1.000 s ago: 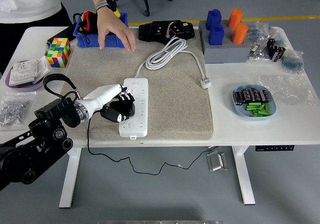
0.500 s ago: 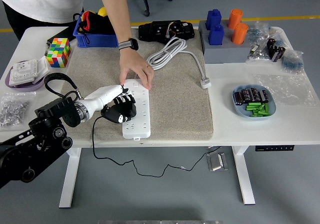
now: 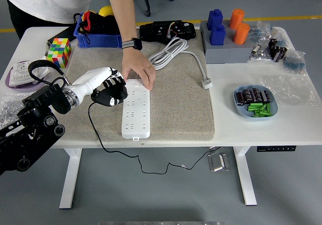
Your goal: Pull the plug out,throw it away,press the button
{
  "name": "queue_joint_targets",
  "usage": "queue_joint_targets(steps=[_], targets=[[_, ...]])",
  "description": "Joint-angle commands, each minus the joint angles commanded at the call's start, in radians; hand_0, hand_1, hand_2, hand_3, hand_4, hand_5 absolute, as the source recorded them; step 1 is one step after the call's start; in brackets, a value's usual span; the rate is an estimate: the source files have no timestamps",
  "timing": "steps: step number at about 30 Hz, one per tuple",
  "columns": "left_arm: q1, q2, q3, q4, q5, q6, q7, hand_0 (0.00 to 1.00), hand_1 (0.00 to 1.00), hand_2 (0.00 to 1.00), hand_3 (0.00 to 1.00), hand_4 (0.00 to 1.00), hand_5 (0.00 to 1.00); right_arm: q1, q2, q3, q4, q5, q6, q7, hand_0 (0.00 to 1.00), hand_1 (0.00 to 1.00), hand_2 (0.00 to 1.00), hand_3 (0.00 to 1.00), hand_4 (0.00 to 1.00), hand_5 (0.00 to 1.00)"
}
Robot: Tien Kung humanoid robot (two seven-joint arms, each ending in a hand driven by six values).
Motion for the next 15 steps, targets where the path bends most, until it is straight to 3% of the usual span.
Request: queue_joint_targets(steps=[2,6,15], targets=[[-0.027,0.0,0.029,0.072,-0.017,0.005,-0.01,0.491,0.375,0.413,0.551,0.672,0.002,0.001,0.0,0.0,0.0,0.0,0.0,0.0,0.767,0.729,0.724,0.713,0.883,0.658],[-0.053,-0.008,0.059,0.161,-0.043,0.033,-0.037,0.501,0.376,0.409,0.55,0.675,0.002,0.003,0.0,0.001,0.002,0.002,0.0,0.001,0.767,0.729,0.724,0.713,0.883,0.658],[-0.071,-0.023,0.072,0.199,-0.061,0.075,-0.07,0.547,0.405,0.431,0.574,0.677,0.002,0.0,0.001,0.005,-0.002,-0.001,0.0,0.0,0.767,0.729,0.724,0.713,0.883,0.658]])
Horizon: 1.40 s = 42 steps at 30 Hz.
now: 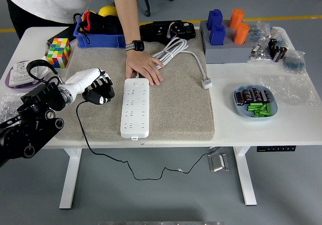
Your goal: Pull the plug out,throw it away,press the button
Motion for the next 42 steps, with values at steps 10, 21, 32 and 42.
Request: queue_joint_targets(steps=[10,21,32,42], targets=[[-0.006,0.003,0.005,0.006,0.003,-0.032,0.015,0.756,0.778,0.698,0.756,0.86,0.002,0.001,0.0,-0.003,0.002,0.001,0.0,0.0,0.767,0.729,0.724,0.713,0.883,0.658],[-0.016,0.014,-0.002,-0.02,-0.016,-0.082,0.067,0.892,0.961,0.947,0.924,0.995,0.409,0.003,0.0,0.0,0.003,0.002,0.0,0.0,0.767,0.729,0.724,0.713,0.883,0.658],[-0.122,0.005,0.064,-0.036,-0.12,-0.043,-0.045,0.242,0.229,0.289,0.834,0.768,0.056,0.004,-0.001,-0.004,0.003,0.005,0.0,0.001,0.767,0.729,0.724,0.713,0.883,0.658],[-0.22,-0.038,0.185,0.027,-0.221,-0.103,0.01,0.115,0.078,0.139,0.734,0.185,0.002,0.004,-0.005,-0.006,0.0,0.005,-0.001,0.0,0.767,0.729,0.724,0.713,0.883,0.658]])
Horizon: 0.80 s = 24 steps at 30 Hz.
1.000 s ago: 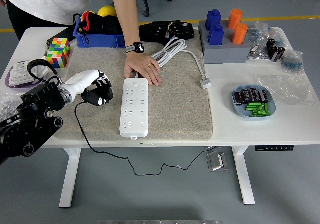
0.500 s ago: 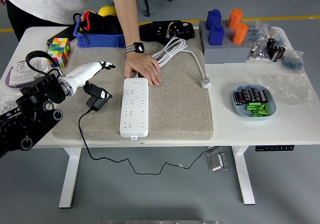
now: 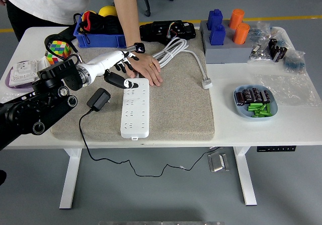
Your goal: Pull the plug out,throw it away,press the button
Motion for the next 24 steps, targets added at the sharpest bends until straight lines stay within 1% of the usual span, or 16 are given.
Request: queue_joint_targets(steps=[1,2,5,7,8,12,13,14,17,18,24], targets=[[-0.012,-0.005,0.015,0.01,-0.015,-0.012,0.013,0.115,0.078,0.139,0.734,0.185,0.002,0.001,-0.001,-0.001,0.0,0.0,0.0,0.0,0.767,0.729,0.724,0.713,0.883,0.658],[-0.021,-0.009,0.03,0.018,-0.032,-0.02,0.023,0.069,0.017,0.102,0.706,0.002,0.002,0.001,-0.001,-0.002,0.001,0.001,0.0,0.0,0.767,0.729,0.724,0.713,0.883,0.658],[-0.048,-0.025,0.069,0.045,-0.057,-0.038,0.051,0.069,0.017,0.102,0.706,0.002,0.002,0.004,-0.004,-0.006,-0.001,0.001,0.0,0.0,0.767,0.729,0.724,0.713,0.883,0.658],[-0.06,-0.034,0.088,0.059,-0.059,-0.042,0.065,0.069,0.017,0.102,0.706,0.002,0.002,0.005,-0.006,-0.009,0.0,0.002,0.001,0.0,0.767,0.729,0.724,0.713,0.883,0.658],[-0.068,-0.042,0.101,0.07,-0.061,-0.048,0.087,0.071,0.015,0.106,0.727,0.002,0.002,0.005,-0.007,-0.01,-0.001,0.003,0.0,0.0,0.767,0.729,0.724,0.713,0.883,0.658],[-0.079,-0.064,0.126,0.09,-0.069,-0.059,0.132,0.071,0.015,0.106,0.727,0.002,0.002,0.007,-0.011,-0.015,-0.001,0.002,0.0,0.0,0.767,0.729,0.724,0.713,0.883,0.658],[-0.081,-0.07,0.133,0.097,-0.074,-0.061,0.137,0.071,0.015,0.106,0.727,0.002,0.002,0.008,-0.011,-0.016,-0.002,0.002,0.0,0.0,0.767,0.729,0.724,0.713,0.883,0.658],[-0.082,-0.075,0.14,0.104,-0.08,-0.061,0.141,0.073,0.007,0.111,0.786,0.002,0.002,0.008,-0.011,-0.018,-0.002,0.002,0.001,0.0,0.767,0.729,0.724,0.713,0.883,0.658],[-0.086,-0.087,0.159,0.122,-0.09,-0.057,0.147,0.073,0.007,0.111,0.786,0.002,0.002,0.009,-0.012,-0.021,-0.001,0.004,0.001,0.0,0.767,0.729,0.724,0.713,0.883,0.658],[-0.087,-0.093,0.166,0.132,-0.089,-0.048,0.147,0.073,0.007,0.111,0.786,0.002,0.002,0.01,-0.013,-0.023,-0.002,0.003,0.001,0.0,0.767,0.729,0.724,0.713,0.883,0.658],[-0.092,-0.116,0.176,0.169,-0.089,-0.025,0.161,0.073,0.008,0.12,0.788,0.002,0.002,0.009,-0.014,-0.026,-0.003,0.001,0.001,-0.001,0.767,0.729,0.724,0.713,0.883,0.658]])
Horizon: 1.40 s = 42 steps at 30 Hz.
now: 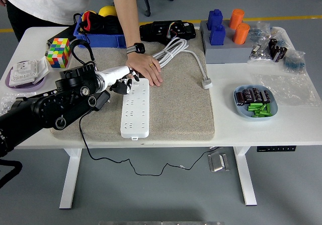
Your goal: Pull the plug out,throw it away,press the button
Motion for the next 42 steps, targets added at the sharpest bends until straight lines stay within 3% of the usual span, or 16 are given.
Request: queue_joint_targets(steps=[24,32,36,42], targets=[[0.0,-0.024,0.069,0.037,-0.031,-0.006,0.022,0.073,0.007,0.114,0.777,0.002,0.002,-0.005,0.0,-0.005,0.0,0.003,0.0,0.0,0.767,0.729,0.724,0.713,0.883,0.658],[0.019,0.006,-0.088,-0.048,0.04,-0.006,0.019,0.072,0.006,0.108,0.769,0.002,0.002,-0.007,0.002,0.003,0.001,0.001,0.0,0.0,0.767,0.729,0.724,0.713,0.883,0.658],[0.05,0.035,-0.182,-0.108,0.085,0.001,0.012,0.072,0.006,0.108,0.769,0.002,0.002,-0.008,0.003,0.009,0.003,0.0,-0.001,0.0,0.767,0.729,0.724,0.713,0.883,0.658],[0.14,0.087,-0.328,-0.209,0.191,0.079,-0.098,0.072,0.007,0.108,0.766,0.002,0.002,-0.012,0.01,0.015,0.002,-0.004,-0.001,0.0,0.767,0.729,0.724,0.713,0.883,0.658]])
